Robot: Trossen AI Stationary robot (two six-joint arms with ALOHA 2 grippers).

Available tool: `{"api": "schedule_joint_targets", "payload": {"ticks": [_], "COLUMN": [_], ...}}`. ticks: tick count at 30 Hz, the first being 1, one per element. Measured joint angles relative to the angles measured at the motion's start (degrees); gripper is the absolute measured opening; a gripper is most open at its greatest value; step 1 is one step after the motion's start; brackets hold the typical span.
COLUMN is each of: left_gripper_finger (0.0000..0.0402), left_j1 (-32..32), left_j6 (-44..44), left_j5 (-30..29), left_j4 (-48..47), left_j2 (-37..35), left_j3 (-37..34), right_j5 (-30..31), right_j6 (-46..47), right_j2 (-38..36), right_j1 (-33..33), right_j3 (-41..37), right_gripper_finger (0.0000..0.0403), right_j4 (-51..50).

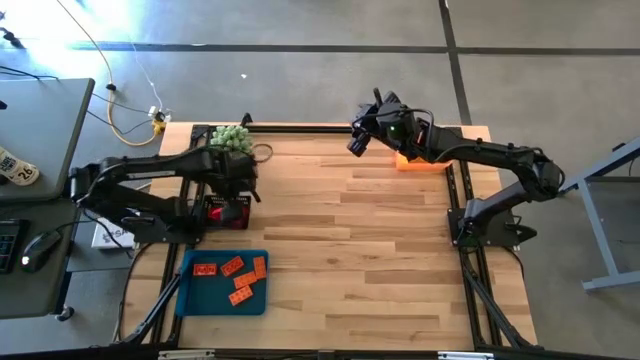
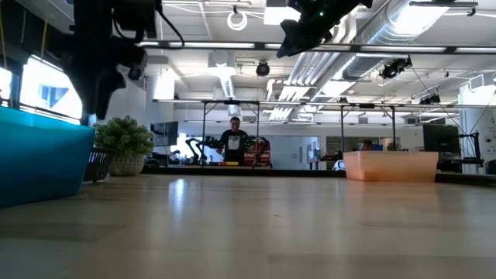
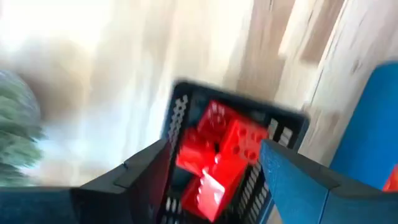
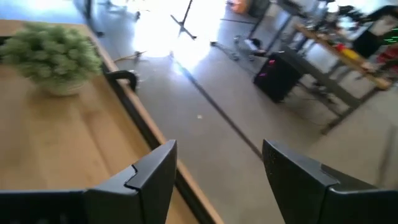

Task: Sort & place blocks by color
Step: Return to Home Position

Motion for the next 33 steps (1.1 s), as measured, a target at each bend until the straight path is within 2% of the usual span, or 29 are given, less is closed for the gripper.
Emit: {"api": "schedule_joint_targets", "payload": {"ticks": [7, 10, 13, 16, 23, 28, 33], "left_gripper_finger": [0.0238, 0.0239, 0.0239, 0.0239, 0.0239, 0.0239, 0.0239], "left_j1": [2.8, 3.2, 3.2, 3.2, 3.2, 3.1, 3.2], "left_j6": [0.0, 0.0, 0.0, 0.5, 2.6, 0.5, -1.6], "left_j5": [0.2, 0.2, 0.2, 0.2, 1.5, 9.3, 8.8], "left_j4": [9.0, 13.8, 18.9, 22.4, 24.7, 33.1, 36.5], "left_j2": [-12.1, -17.4, -22.2, -26.4, -33.1, -37.9, -41.3], "left_j3": [0.0, 0.0, 0.0, 0.0, -0.3, -7.3, -12.0], "right_j5": [-13.2, -15.2, -16.3, -20.4, -29.7, -31.7, -34.3], "right_j6": [3.7, 7.5, 11.9, 13.8, 17.0, 18.3, 17.1], "right_j2": [0.0, 0.0, 0.0, -0.3, -0.6, -2.6, -4.8], "right_j1": [-6.2, -10.1, -13.4, -15.4, -15.6, -15.7, -15.1], "right_j3": [-0.8, -3.0, -6.7, -10.8, -19.5, -23.9, -27.3], "right_gripper_finger": [0.0224, 0.0224, 0.0224, 0.0224, 0.0224, 0.0224, 0.0224], "right_j4": [-1.4, -1.1, 4.2, 9.0, 23.2, 30.5, 36.5]}}
